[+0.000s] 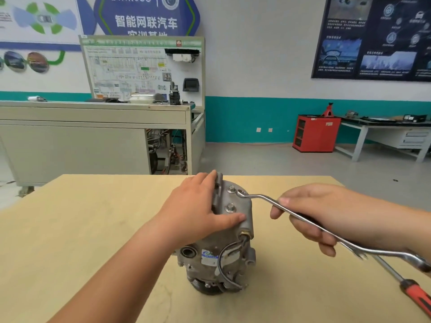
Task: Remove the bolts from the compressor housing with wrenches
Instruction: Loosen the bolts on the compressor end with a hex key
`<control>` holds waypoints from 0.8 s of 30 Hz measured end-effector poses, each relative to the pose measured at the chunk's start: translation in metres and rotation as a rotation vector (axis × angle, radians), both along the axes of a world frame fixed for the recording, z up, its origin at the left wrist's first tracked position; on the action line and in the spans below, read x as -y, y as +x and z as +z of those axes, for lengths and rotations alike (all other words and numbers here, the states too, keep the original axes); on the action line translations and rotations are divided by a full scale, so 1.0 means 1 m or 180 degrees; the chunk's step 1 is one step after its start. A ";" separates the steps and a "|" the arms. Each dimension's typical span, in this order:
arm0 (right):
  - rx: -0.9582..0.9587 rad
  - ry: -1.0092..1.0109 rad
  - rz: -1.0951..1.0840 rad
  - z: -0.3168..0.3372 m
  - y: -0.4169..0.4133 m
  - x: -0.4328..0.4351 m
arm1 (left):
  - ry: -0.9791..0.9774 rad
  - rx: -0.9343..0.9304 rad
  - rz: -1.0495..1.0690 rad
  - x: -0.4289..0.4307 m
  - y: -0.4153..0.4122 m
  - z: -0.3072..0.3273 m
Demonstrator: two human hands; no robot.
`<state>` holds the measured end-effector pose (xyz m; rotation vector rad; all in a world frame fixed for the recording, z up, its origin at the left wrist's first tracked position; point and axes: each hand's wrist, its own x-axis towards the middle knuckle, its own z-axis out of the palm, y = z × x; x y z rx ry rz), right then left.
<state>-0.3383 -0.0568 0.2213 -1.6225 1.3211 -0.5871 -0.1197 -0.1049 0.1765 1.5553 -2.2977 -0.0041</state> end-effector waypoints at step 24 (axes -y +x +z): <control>-0.3330 -0.1028 0.0231 0.027 0.038 -0.012 | -0.0330 -0.0164 0.0529 -0.012 -0.017 -0.010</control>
